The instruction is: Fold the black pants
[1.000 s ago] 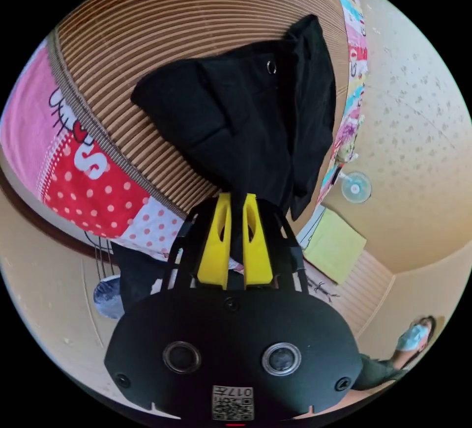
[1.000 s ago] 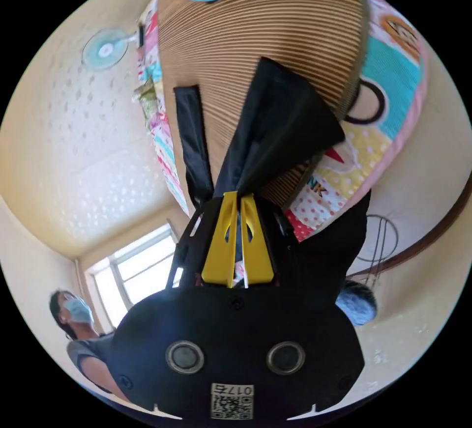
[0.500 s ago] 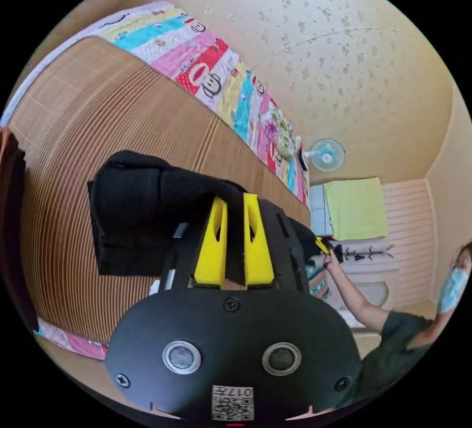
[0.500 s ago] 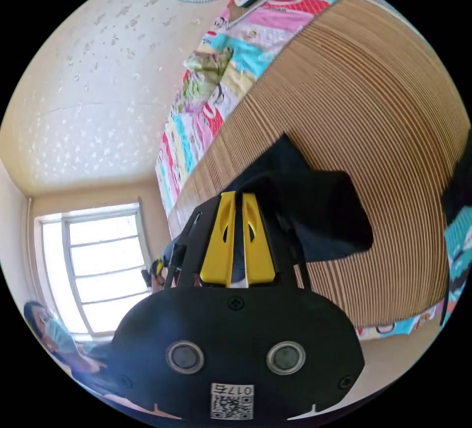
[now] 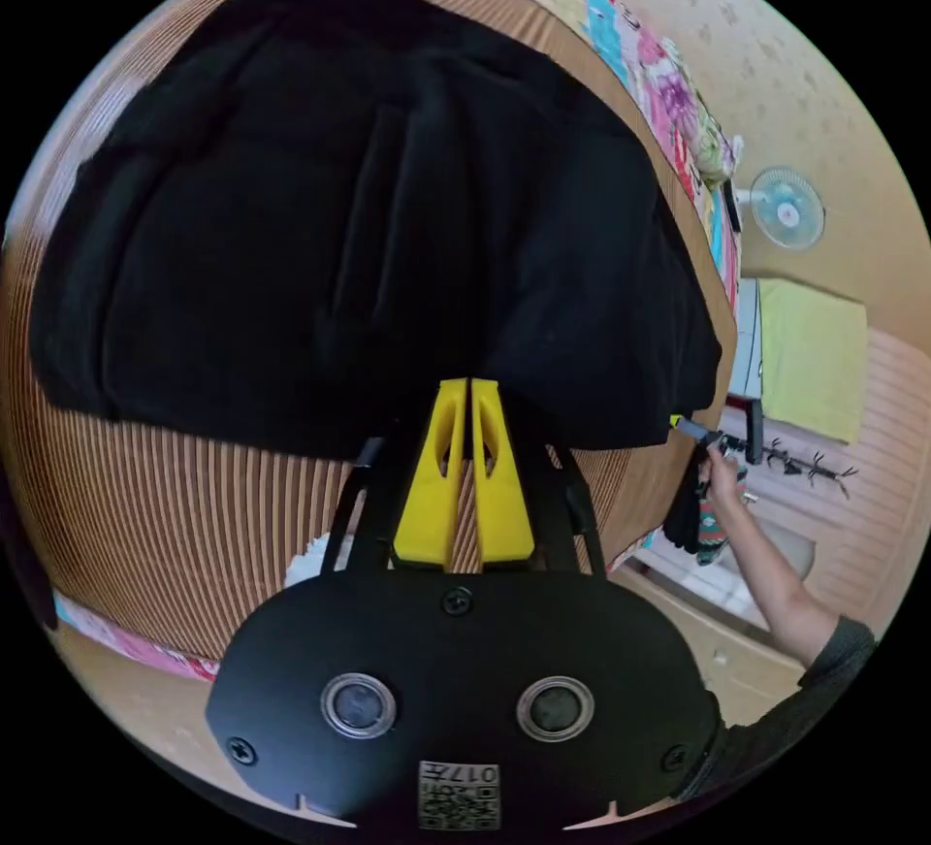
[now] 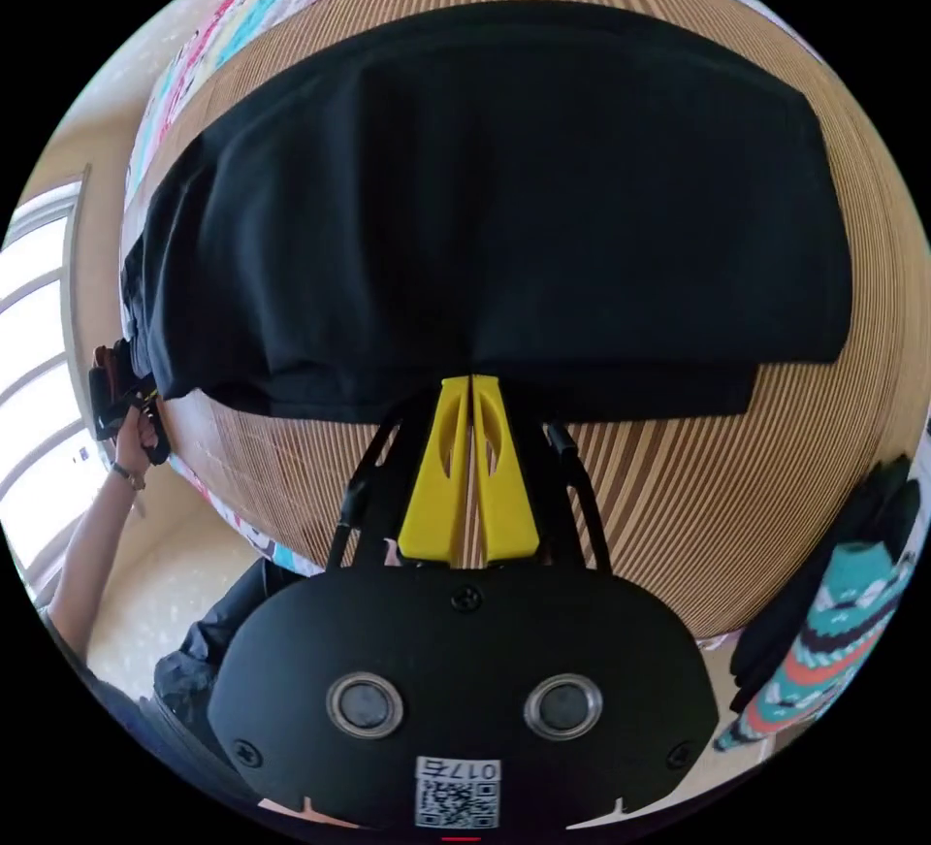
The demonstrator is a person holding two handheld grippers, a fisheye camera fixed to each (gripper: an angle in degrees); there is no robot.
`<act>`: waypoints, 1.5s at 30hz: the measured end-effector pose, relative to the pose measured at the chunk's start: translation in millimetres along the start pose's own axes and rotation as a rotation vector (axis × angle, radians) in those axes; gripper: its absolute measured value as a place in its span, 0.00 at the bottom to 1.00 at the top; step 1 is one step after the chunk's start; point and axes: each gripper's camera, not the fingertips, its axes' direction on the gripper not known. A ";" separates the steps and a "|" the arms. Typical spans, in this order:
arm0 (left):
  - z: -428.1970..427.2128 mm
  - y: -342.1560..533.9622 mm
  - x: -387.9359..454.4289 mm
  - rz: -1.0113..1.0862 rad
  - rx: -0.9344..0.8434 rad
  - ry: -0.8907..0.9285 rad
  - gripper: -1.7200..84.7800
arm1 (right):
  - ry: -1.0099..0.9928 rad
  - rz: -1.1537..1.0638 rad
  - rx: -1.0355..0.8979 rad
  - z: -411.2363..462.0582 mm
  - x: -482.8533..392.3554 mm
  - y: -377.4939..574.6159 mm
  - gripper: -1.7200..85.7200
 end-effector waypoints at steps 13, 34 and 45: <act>-86.9 112.7 -64.6 -0.219 0.115 -0.052 0.16 | -0.621 0.438 -0.075 90.3 98.7 192.7 0.02; -154.2 -142.8 1.7 0.360 -0.082 -0.009 0.07 | -0.999 0.701 0.222 141.8 90.9 344.3 0.02; -302.0 -109.2 -90.1 0.104 -0.021 0.163 0.13 | -1.106 0.730 0.345 164.0 78.1 355.5 0.02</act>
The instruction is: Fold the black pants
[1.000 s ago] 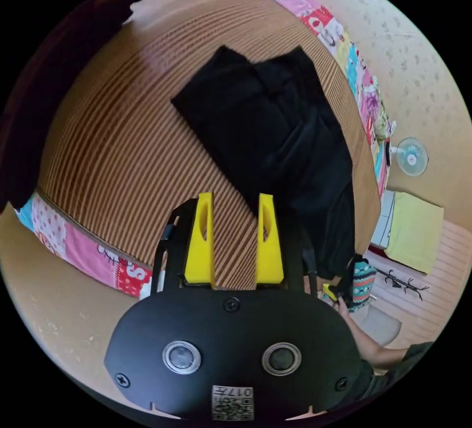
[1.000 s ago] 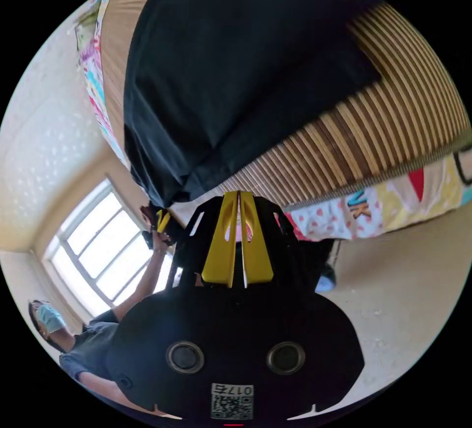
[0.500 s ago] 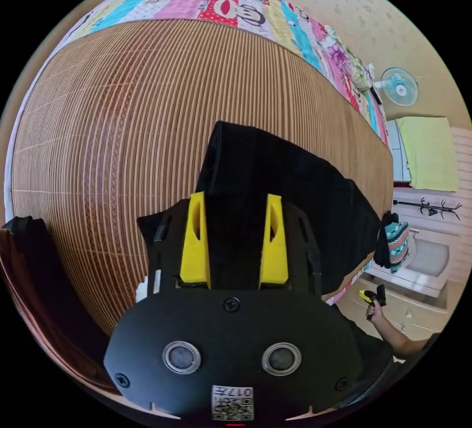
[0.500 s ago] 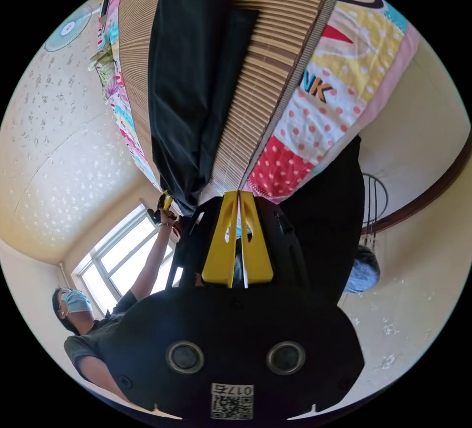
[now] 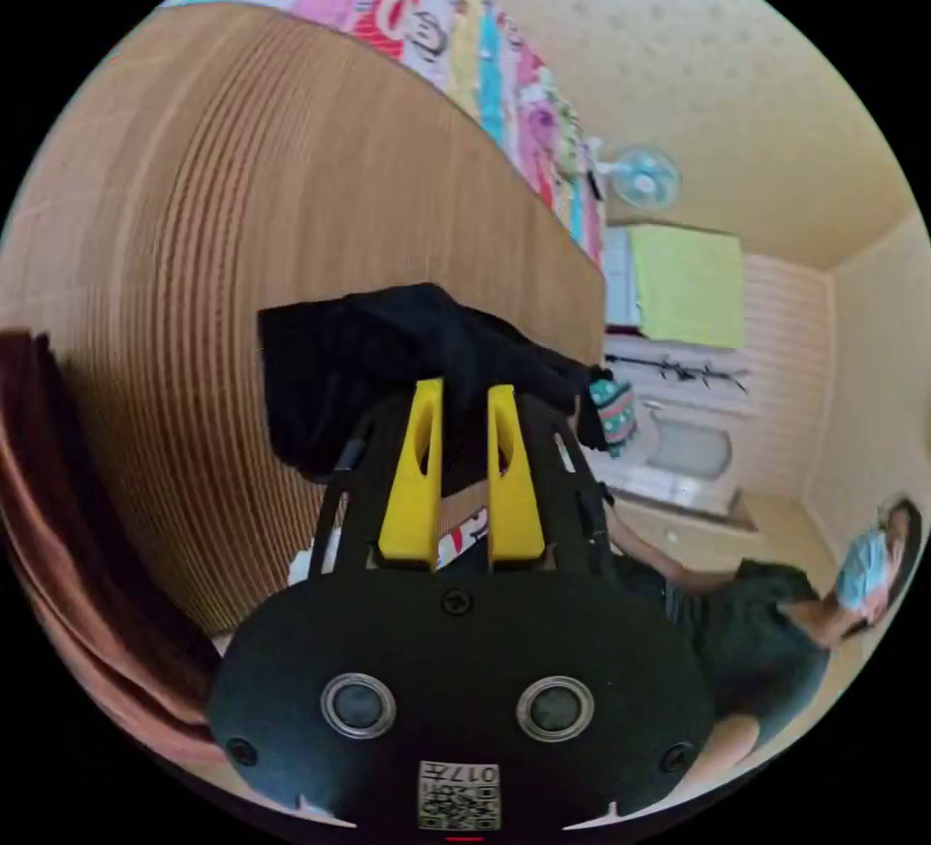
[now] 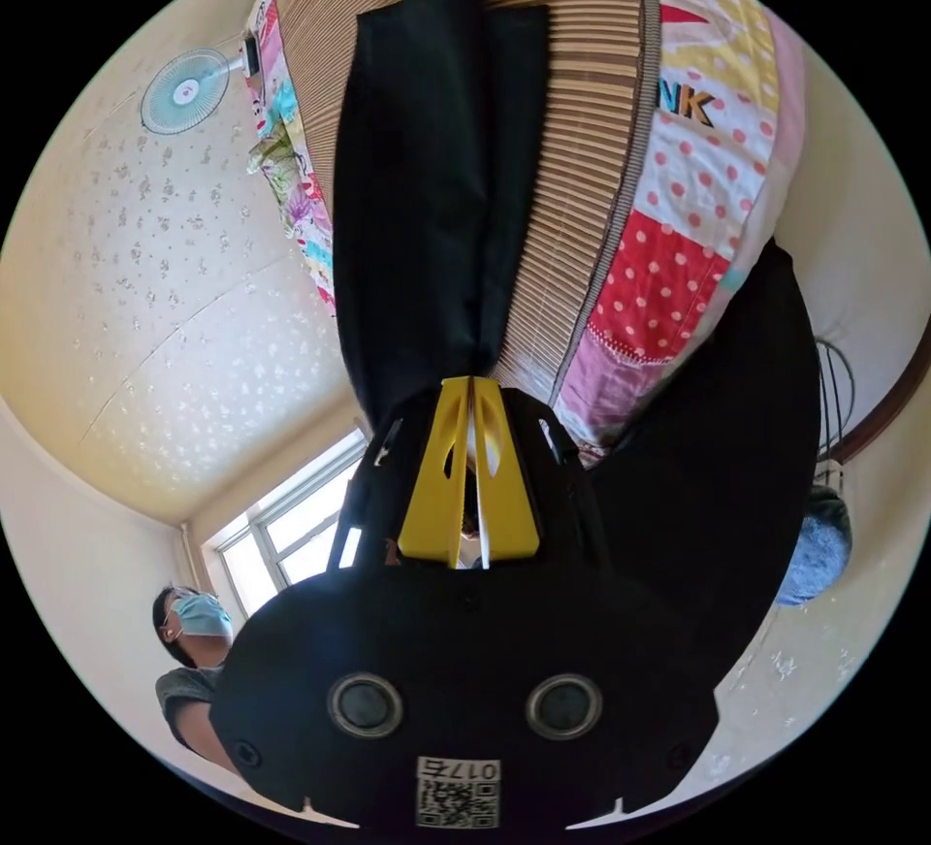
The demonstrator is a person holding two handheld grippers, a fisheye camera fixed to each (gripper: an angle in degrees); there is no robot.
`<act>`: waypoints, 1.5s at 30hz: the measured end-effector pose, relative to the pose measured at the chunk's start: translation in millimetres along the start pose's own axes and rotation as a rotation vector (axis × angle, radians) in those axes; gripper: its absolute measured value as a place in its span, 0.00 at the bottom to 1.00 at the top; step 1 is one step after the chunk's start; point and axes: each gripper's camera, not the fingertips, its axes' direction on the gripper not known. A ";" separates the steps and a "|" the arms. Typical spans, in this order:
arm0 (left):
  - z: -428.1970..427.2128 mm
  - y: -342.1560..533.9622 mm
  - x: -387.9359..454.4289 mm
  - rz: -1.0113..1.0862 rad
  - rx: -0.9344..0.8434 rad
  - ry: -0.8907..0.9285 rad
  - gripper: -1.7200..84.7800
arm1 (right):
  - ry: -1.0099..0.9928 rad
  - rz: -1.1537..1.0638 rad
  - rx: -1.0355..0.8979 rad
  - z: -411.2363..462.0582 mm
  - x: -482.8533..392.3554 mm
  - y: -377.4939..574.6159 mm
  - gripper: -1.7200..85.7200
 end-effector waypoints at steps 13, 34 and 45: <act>127.5 158.2 -27.7 -0.405 0.281 -0.057 0.21 | -0.247 0.179 0.232 -8.3 60.7 -21.9 0.04; 241.6 153.8 24.7 -0.321 -0.058 -0.055 0.18 | 0.078 -0.107 0.121 24.1 -75.3 -186.6 0.03; 240.3 205.7 6.1 -0.398 -0.139 -0.094 0.20 | 0.322 -0.469 0.106 -46.5 -187.1 -82.3 0.03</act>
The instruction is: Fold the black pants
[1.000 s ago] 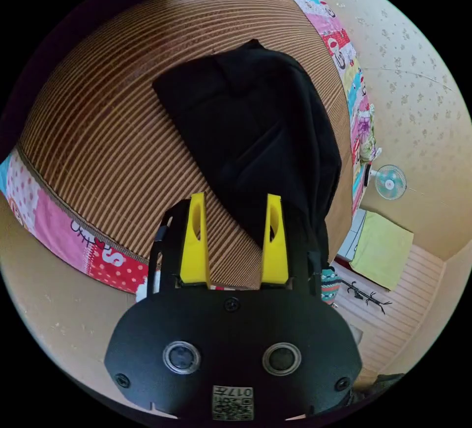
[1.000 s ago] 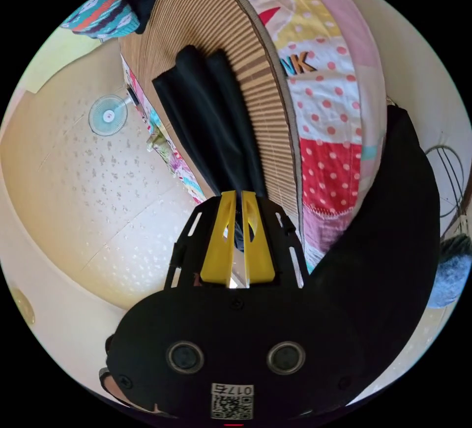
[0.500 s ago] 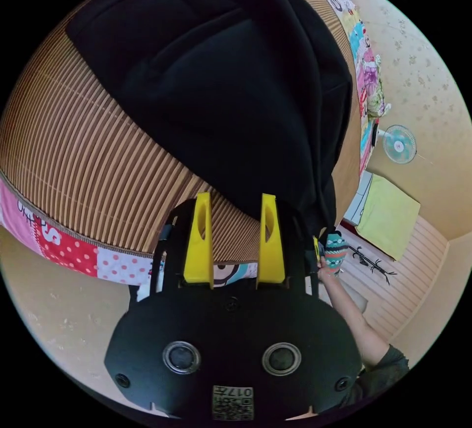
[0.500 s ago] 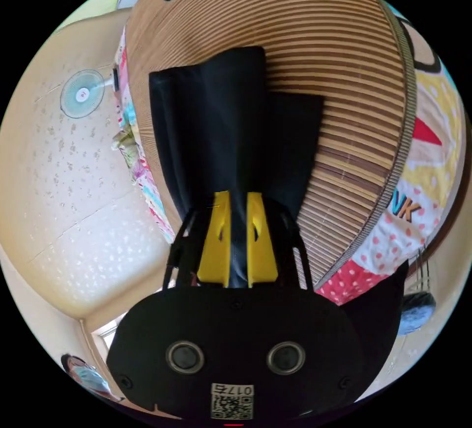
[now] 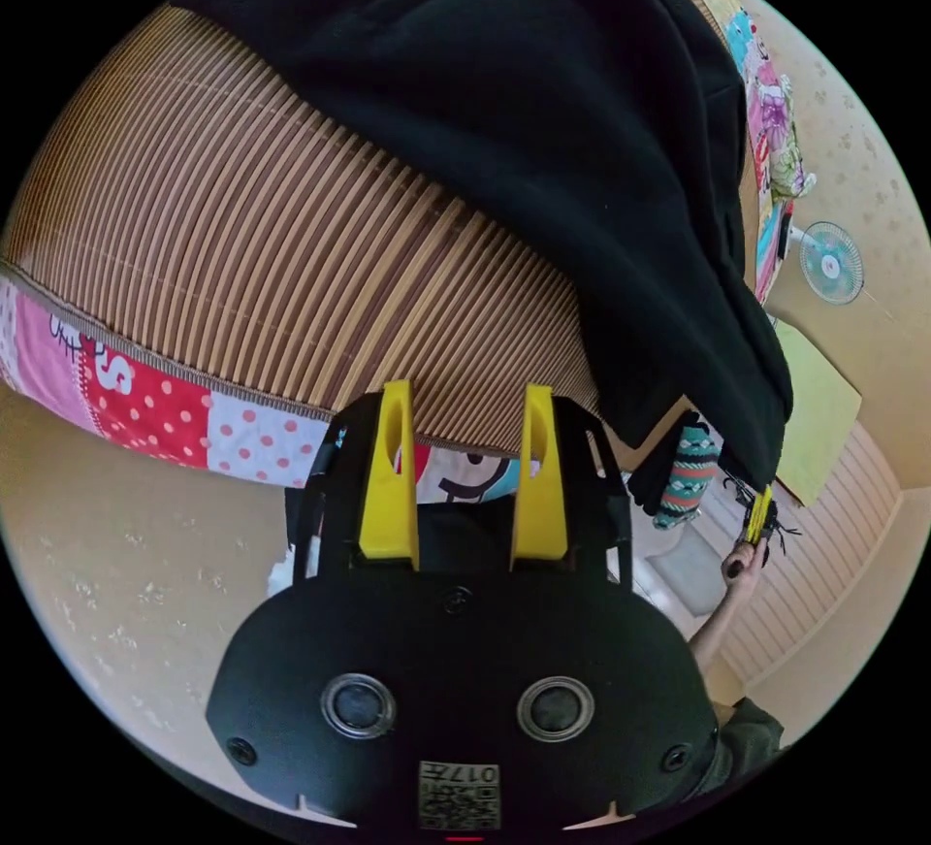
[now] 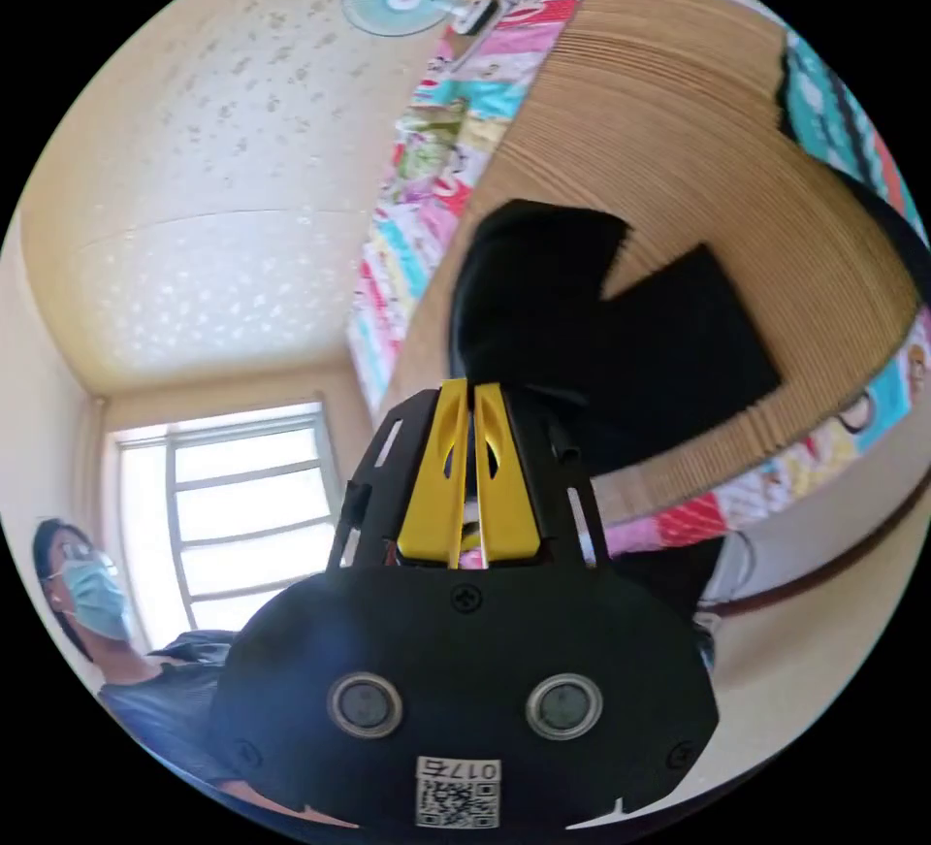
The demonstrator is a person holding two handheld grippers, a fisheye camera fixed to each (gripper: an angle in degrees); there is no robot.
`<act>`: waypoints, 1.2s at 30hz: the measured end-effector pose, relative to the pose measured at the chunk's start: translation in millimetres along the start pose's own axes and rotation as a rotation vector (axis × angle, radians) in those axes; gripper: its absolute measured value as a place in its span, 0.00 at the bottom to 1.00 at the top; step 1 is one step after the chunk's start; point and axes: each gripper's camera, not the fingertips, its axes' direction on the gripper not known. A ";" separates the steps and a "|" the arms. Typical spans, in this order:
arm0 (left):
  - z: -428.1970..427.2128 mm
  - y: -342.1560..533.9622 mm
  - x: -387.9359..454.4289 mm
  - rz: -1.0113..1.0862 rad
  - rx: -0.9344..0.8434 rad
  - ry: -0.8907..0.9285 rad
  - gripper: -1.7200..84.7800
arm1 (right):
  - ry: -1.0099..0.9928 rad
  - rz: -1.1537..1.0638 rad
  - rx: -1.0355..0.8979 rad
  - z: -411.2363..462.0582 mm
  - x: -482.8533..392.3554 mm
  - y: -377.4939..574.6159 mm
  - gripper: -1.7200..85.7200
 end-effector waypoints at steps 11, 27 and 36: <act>-56.6 33.3 -19.0 0.028 0.281 0.073 0.19 | -0.053 0.433 -0.041 35.3 196.3 59.9 0.02; -126.0 -101.6 8.2 -0.031 0.414 0.290 0.03 | -0.507 0.486 -0.044 104.3 190.3 98.7 0.02; -149.0 68.9 -106.0 0.519 0.229 0.815 0.03 | -0.730 0.624 0.217 106.0 232.5 131.0 0.04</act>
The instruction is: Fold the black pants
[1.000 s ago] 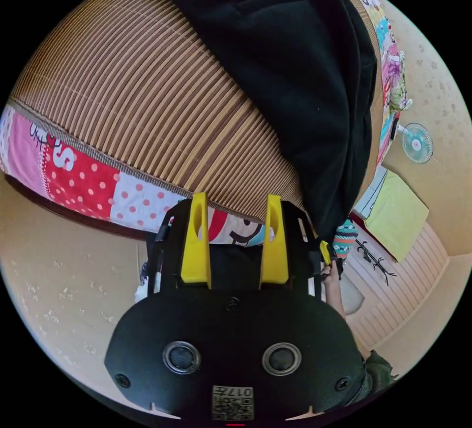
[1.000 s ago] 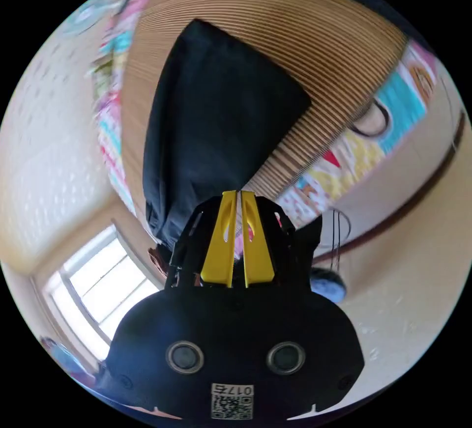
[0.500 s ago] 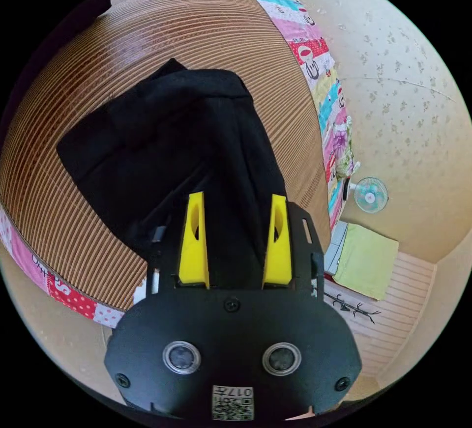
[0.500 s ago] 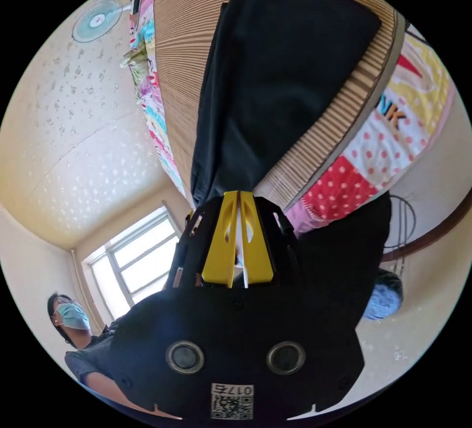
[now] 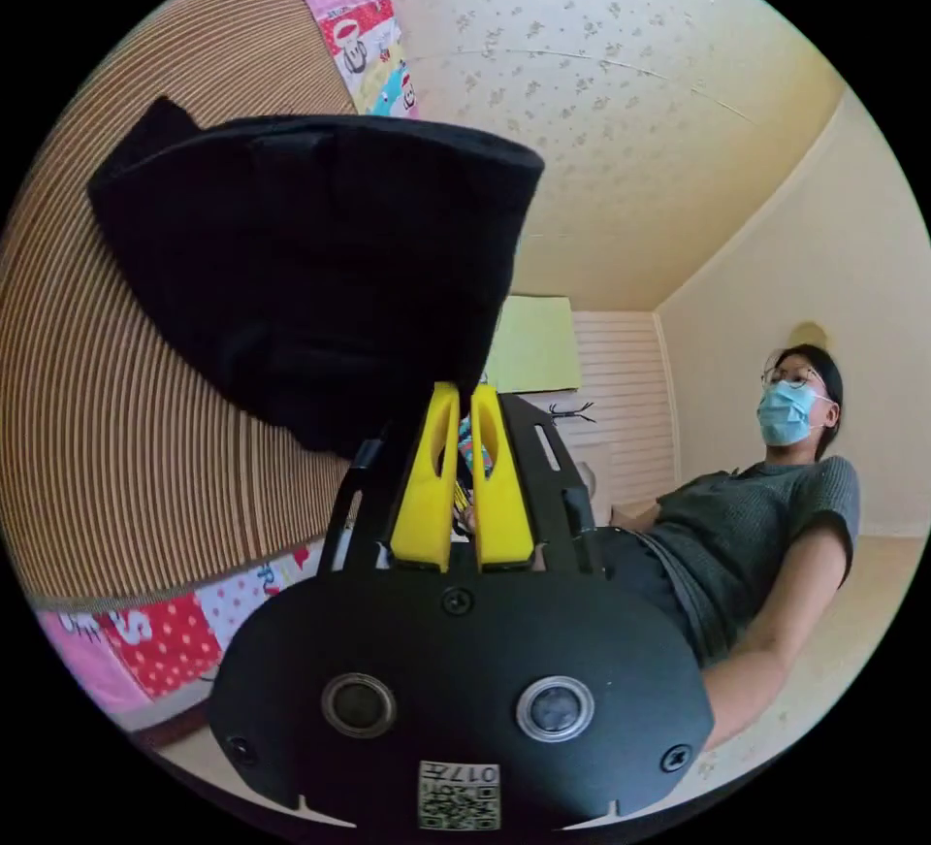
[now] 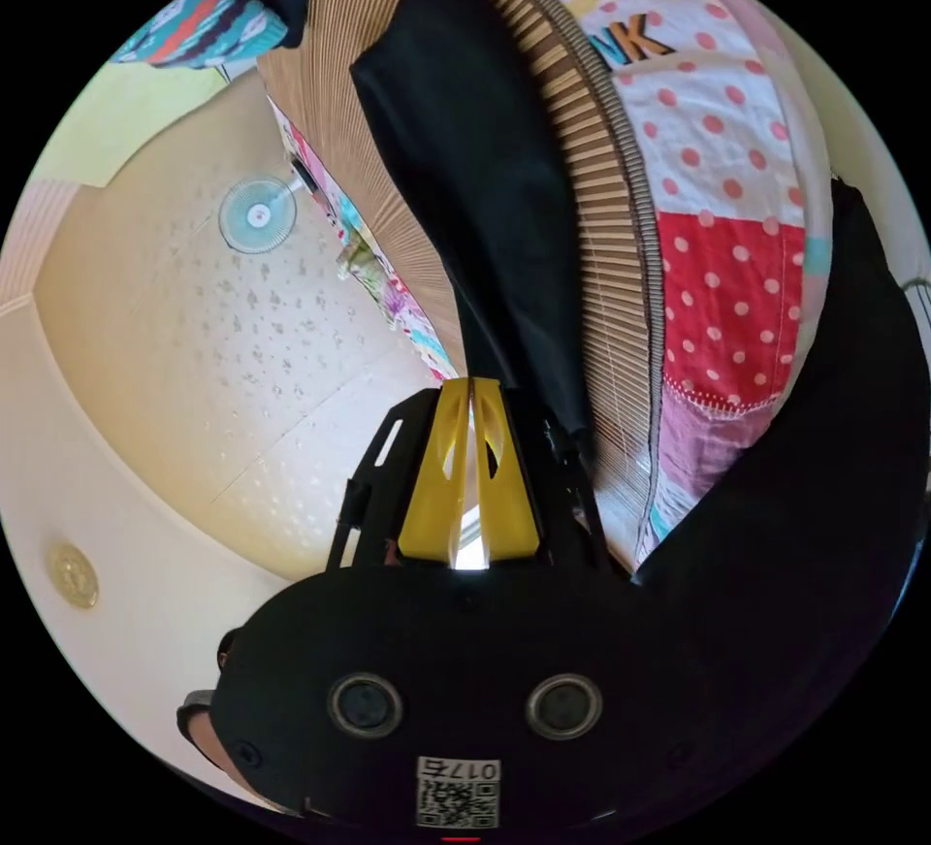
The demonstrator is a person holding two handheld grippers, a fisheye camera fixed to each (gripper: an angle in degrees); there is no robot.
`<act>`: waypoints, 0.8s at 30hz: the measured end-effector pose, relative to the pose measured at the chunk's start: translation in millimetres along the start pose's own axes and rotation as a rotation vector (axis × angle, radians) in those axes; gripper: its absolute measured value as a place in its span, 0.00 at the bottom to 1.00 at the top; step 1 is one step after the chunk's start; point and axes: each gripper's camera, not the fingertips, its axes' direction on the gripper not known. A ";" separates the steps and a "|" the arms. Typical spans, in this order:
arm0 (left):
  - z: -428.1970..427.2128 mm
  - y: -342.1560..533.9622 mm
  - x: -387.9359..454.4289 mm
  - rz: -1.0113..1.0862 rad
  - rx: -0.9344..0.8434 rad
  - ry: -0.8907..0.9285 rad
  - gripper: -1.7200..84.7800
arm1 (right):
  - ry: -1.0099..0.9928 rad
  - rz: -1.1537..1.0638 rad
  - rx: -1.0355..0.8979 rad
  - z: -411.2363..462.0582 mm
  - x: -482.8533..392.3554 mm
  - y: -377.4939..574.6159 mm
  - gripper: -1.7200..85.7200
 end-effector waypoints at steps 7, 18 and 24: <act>-65.2 141.8 -61.0 -0.597 0.378 -0.343 0.20 | 0.063 0.054 0.004 7.4 15.4 -8.2 0.18; -32.1 99.4 -59.8 -0.737 0.212 -0.692 0.11 | 0.090 0.045 -0.045 26.5 -5.1 1.0 0.18; -41.0 98.2 -29.6 -0.389 0.026 -0.367 0.01 | 0.147 0.035 -0.006 5.7 -8.8 2.7 0.17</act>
